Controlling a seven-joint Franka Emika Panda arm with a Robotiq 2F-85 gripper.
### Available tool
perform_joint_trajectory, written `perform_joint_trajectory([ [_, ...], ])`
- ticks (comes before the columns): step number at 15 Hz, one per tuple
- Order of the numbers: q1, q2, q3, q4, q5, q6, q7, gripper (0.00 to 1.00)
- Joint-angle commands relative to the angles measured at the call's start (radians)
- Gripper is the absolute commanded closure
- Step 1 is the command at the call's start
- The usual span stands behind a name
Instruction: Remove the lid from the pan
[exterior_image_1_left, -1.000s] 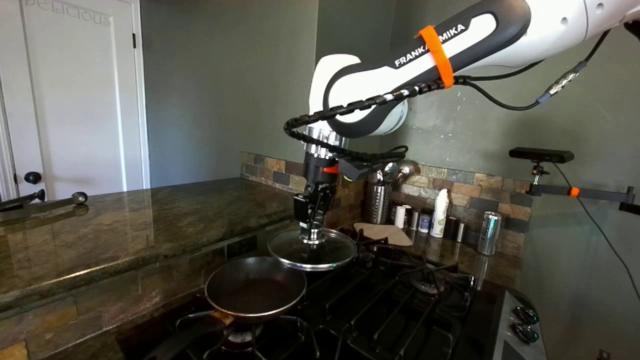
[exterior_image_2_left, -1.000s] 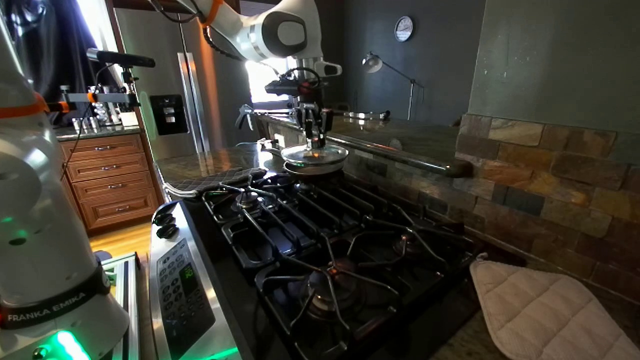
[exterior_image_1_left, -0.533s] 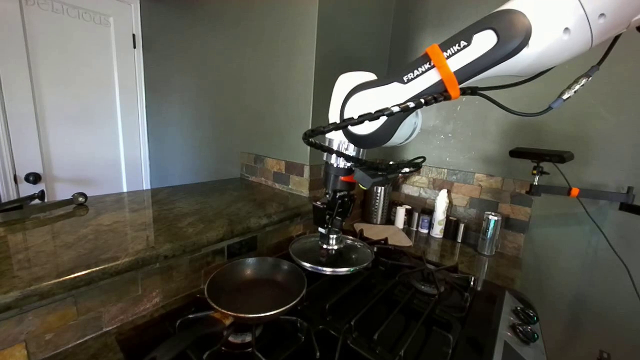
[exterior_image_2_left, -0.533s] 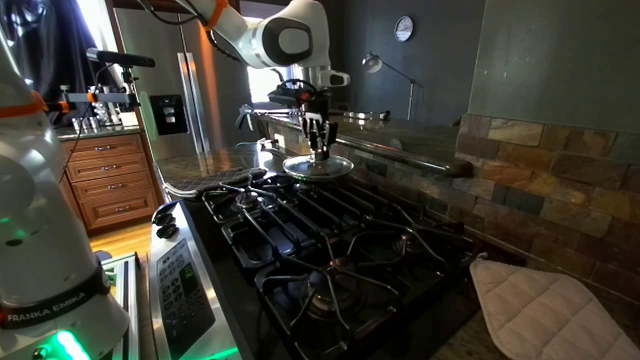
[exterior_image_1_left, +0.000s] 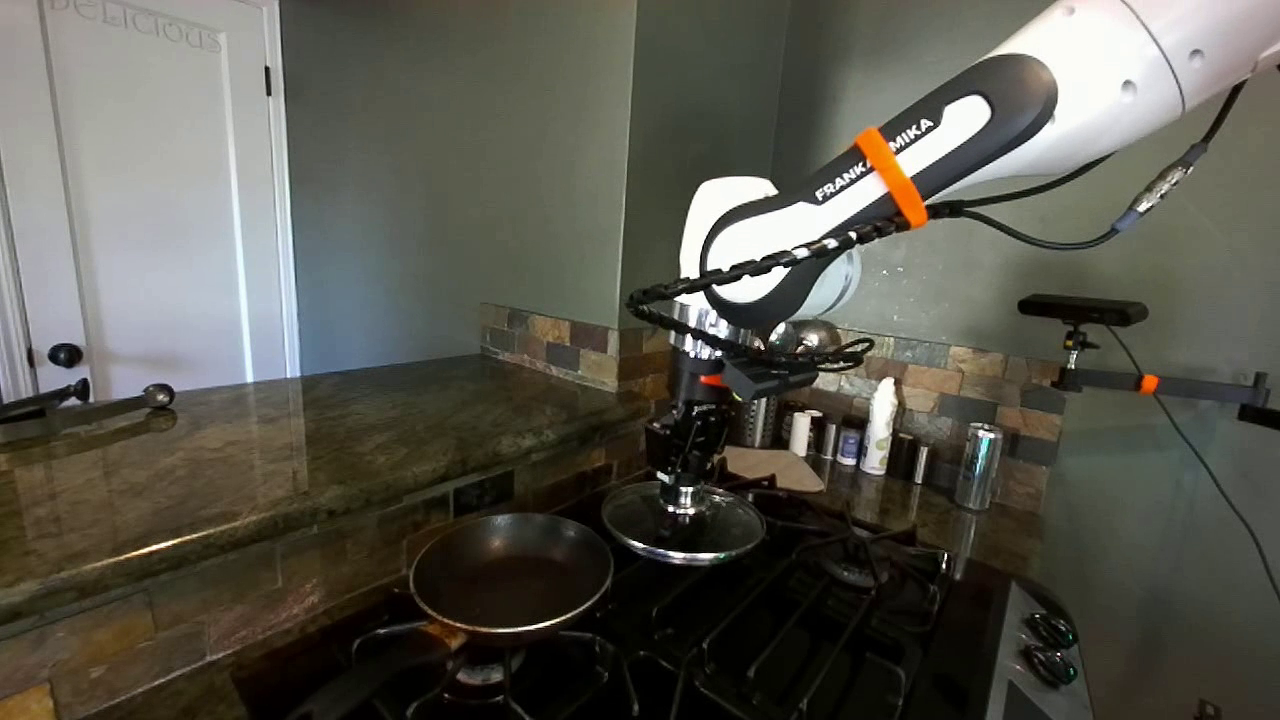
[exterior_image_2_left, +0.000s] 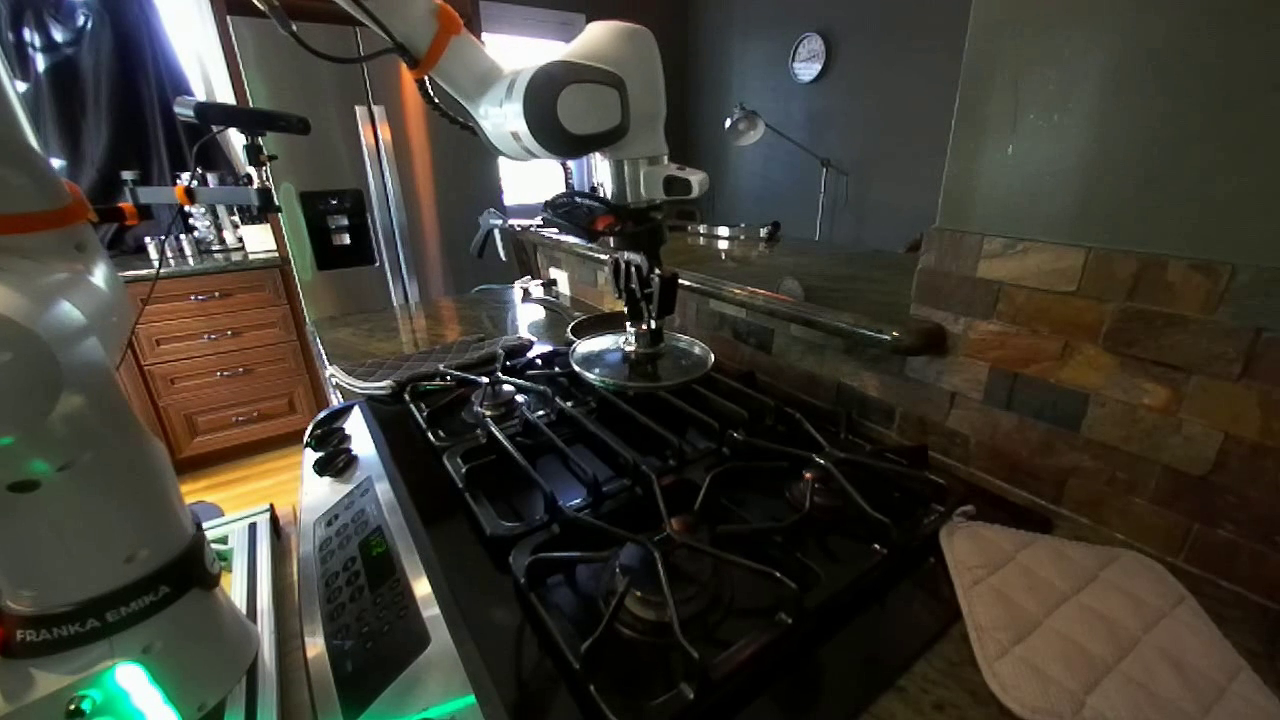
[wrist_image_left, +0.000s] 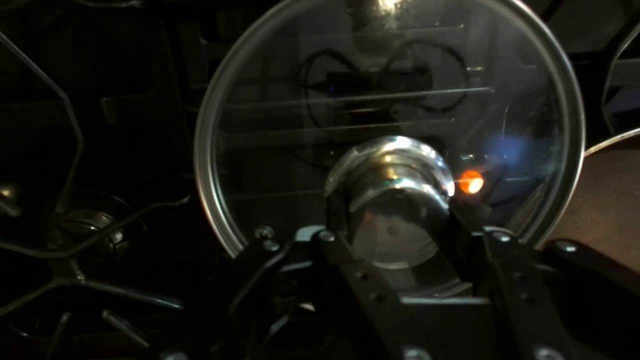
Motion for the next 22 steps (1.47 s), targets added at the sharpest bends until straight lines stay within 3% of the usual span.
perform_joint_trajectory([
  [1,-0.008,-0.028,-0.008,-0.043,0.013,0.030,0.027,0.77],
  [11,-0.015,-0.006,-0.017,-0.099,0.032,0.170,0.038,0.77],
  [22,-0.026,-0.003,-0.026,-0.153,0.053,0.210,0.028,0.77],
])
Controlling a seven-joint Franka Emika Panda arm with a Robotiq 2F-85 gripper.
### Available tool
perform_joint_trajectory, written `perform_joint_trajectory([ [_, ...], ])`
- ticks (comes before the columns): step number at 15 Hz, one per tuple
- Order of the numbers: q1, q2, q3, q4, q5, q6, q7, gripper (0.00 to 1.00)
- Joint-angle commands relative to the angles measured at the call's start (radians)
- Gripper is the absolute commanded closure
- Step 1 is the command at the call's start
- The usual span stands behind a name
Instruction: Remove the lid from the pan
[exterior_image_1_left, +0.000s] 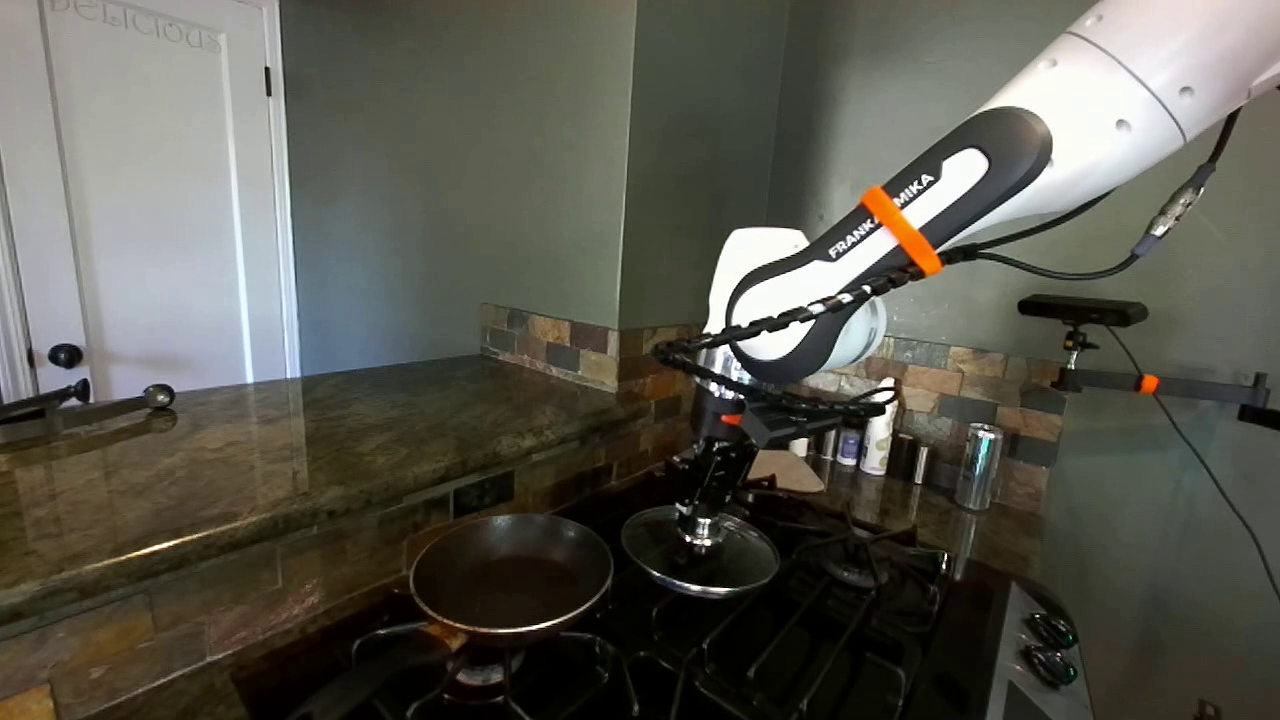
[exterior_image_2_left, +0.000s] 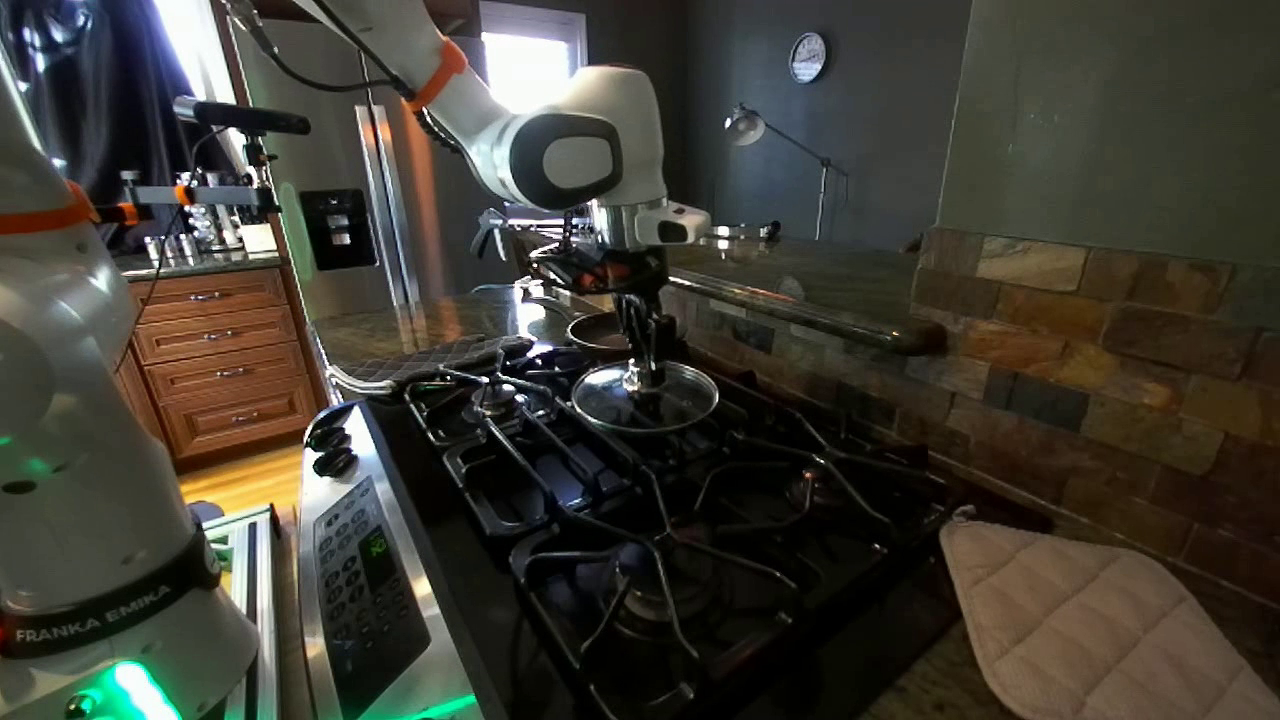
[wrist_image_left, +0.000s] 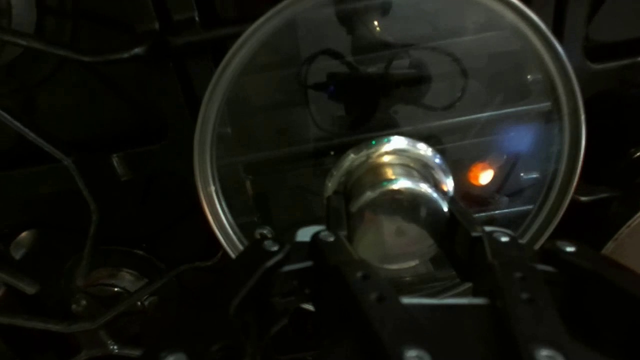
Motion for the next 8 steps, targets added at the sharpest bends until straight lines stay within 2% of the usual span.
perform_joint_trajectory([
  [1,0.001,-0.011,-0.002,-0.030,0.031,0.035,-0.006,0.77],
  [8,-0.002,-0.007,-0.004,-0.040,0.036,0.035,-0.007,0.77],
])
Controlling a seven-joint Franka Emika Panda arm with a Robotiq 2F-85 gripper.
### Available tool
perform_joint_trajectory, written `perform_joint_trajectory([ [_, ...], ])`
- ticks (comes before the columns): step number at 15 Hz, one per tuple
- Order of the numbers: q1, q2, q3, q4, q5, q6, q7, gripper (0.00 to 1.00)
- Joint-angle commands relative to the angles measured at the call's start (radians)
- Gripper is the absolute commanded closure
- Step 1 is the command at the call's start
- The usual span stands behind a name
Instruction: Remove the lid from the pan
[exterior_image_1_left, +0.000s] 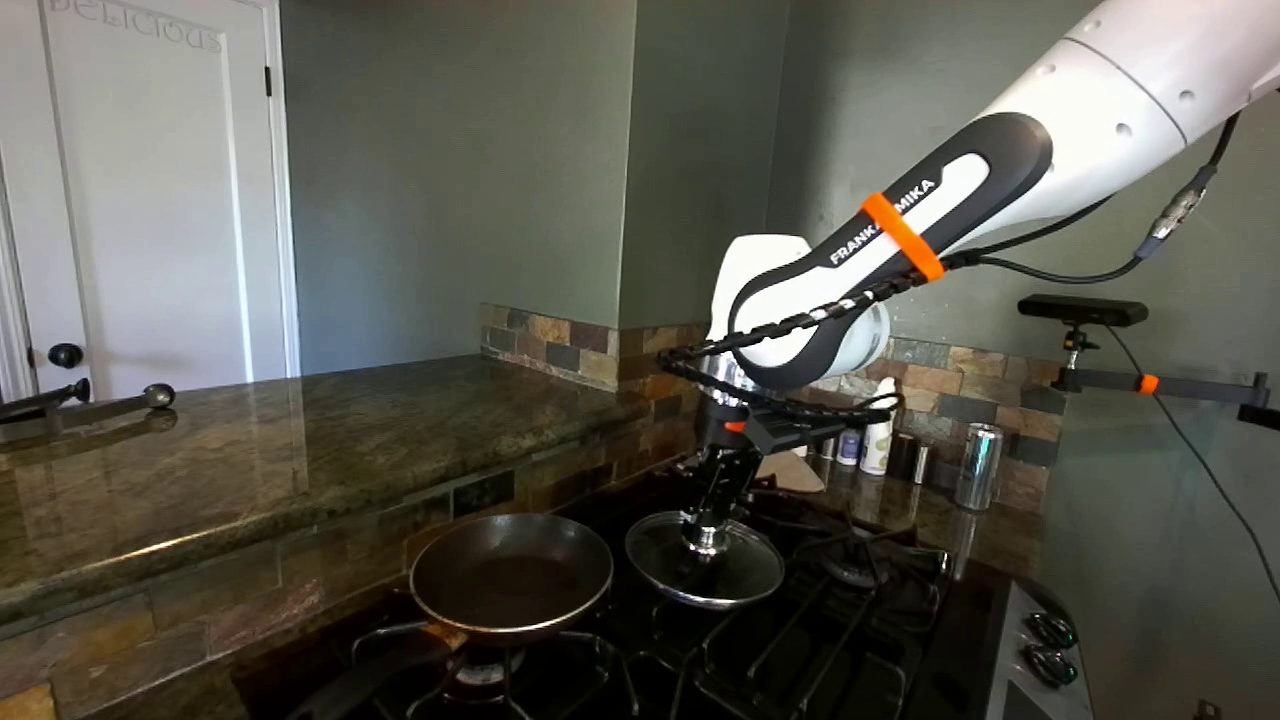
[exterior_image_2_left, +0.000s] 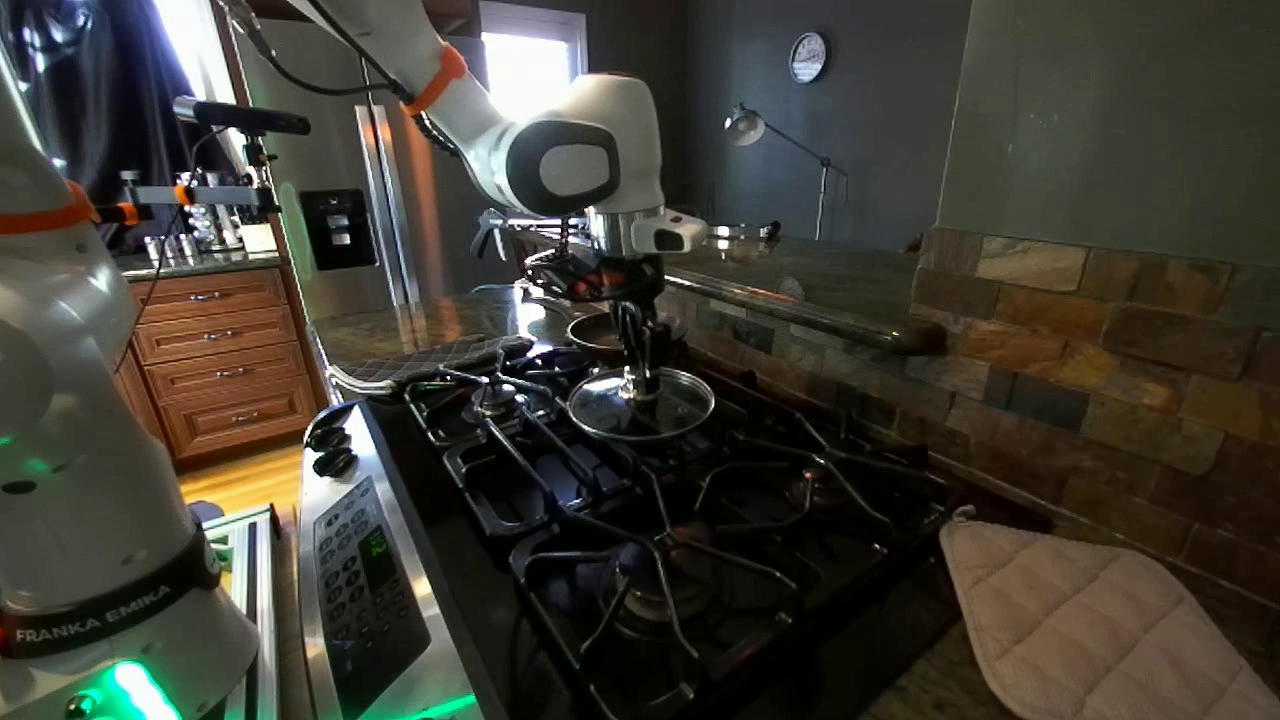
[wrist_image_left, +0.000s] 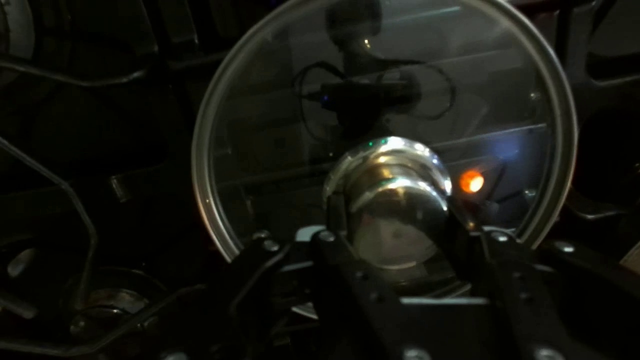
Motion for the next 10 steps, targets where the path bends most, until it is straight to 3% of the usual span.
perform_joint_trajectory([
  [1,-0.001,-0.008,-0.004,-0.024,0.027,0.034,-0.006,0.62],
  [2,-0.002,-0.008,-0.004,-0.024,0.026,0.033,-0.005,0.27],
  [3,-0.003,-0.011,-0.004,-0.026,0.026,0.034,-0.004,0.26],
  [7,-0.005,-0.032,-0.009,-0.031,0.031,0.036,-0.004,0.01],
  [10,-0.006,-0.059,-0.012,-0.035,0.032,0.030,-0.006,0.00],
])
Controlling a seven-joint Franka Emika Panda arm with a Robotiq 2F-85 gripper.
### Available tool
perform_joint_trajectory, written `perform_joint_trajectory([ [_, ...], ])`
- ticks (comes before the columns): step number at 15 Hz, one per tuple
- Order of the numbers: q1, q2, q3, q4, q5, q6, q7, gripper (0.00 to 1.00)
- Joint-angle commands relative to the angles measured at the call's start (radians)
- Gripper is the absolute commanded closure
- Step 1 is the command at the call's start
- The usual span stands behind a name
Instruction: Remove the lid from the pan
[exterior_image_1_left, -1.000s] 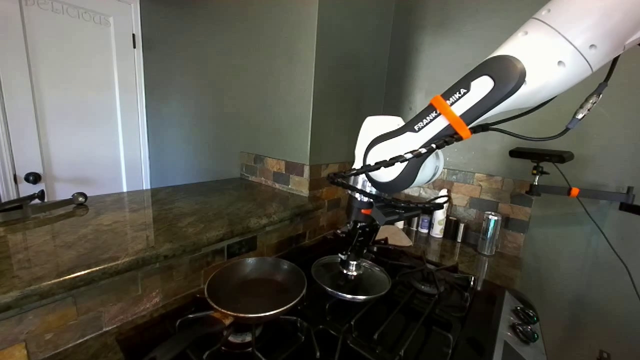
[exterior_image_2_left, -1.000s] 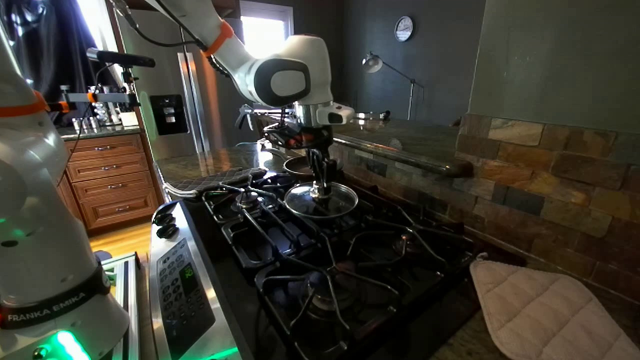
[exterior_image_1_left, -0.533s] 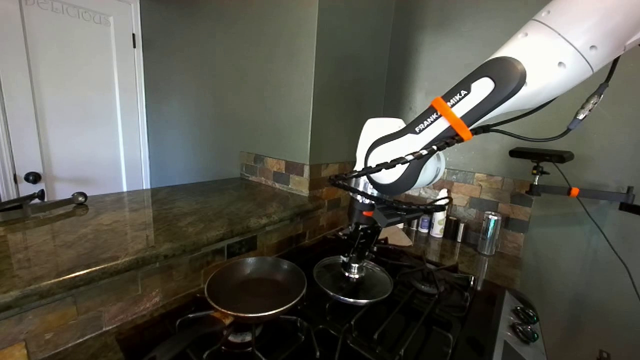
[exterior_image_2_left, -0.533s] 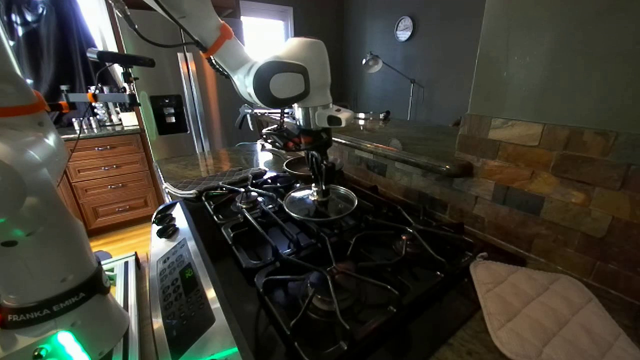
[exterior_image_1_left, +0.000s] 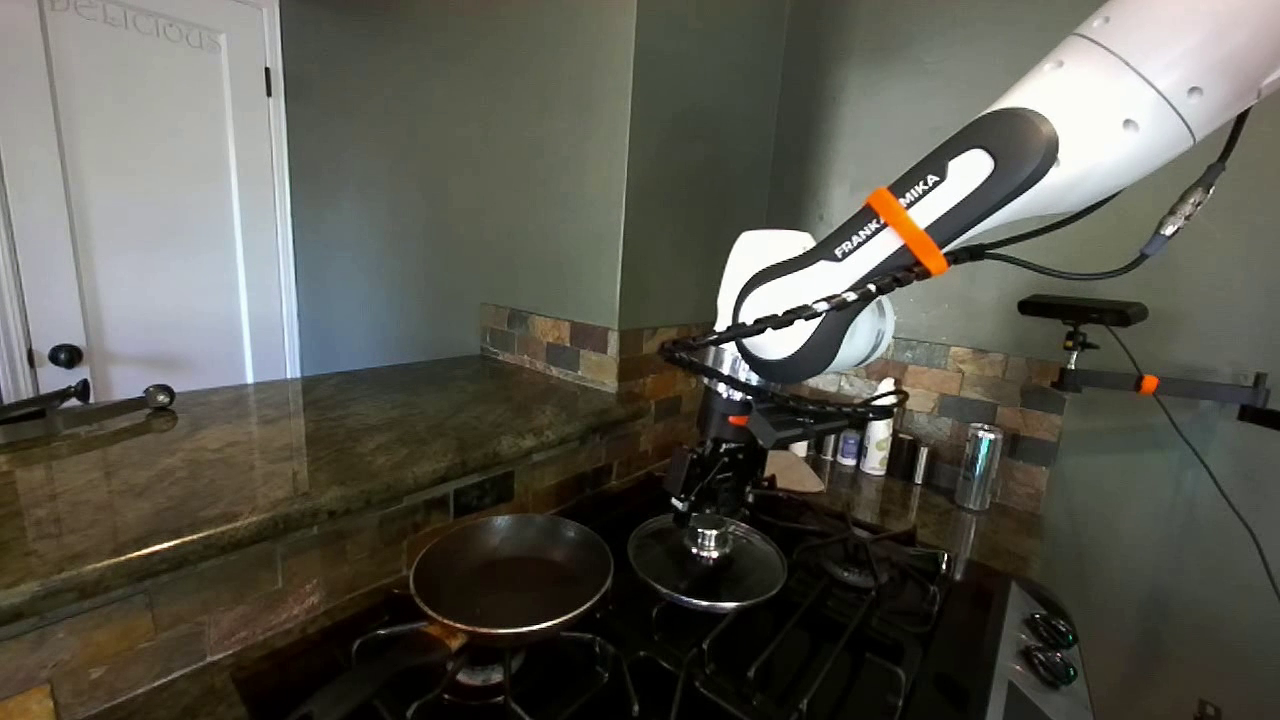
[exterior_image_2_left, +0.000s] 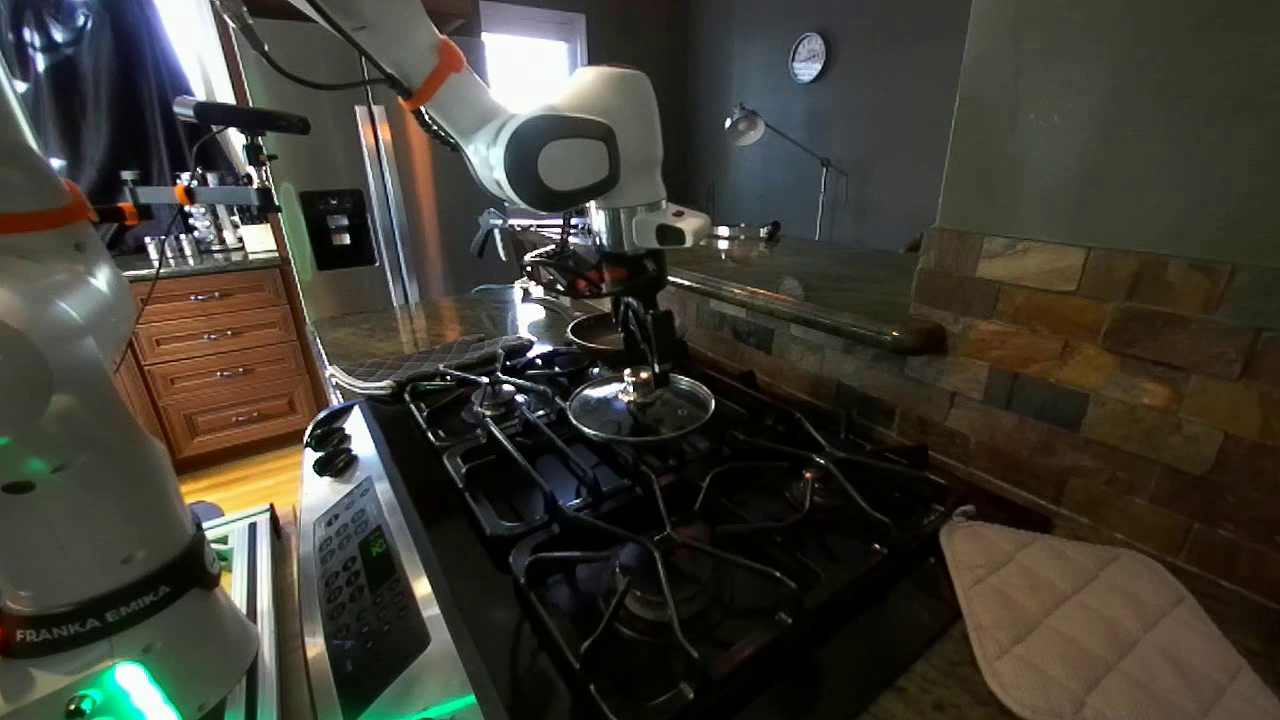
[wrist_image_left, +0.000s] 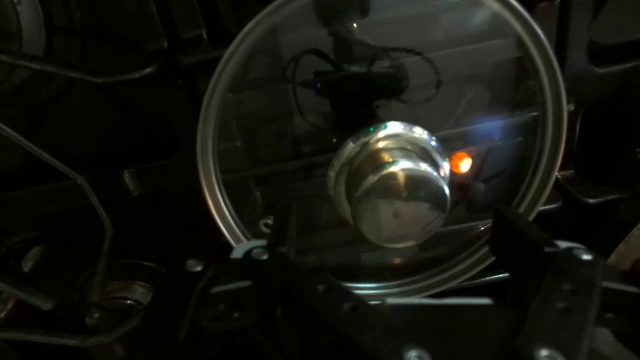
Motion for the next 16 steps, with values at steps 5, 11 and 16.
perform_joint_trajectory([
  [5,0.003,-0.123,-0.003,-0.028,0.018,-0.022,-0.044,0.01],
  [11,0.017,-0.216,0.001,0.003,0.008,-0.149,-0.117,0.00],
  [16,0.021,-0.253,0.007,0.031,-0.004,-0.234,-0.133,0.00],
])
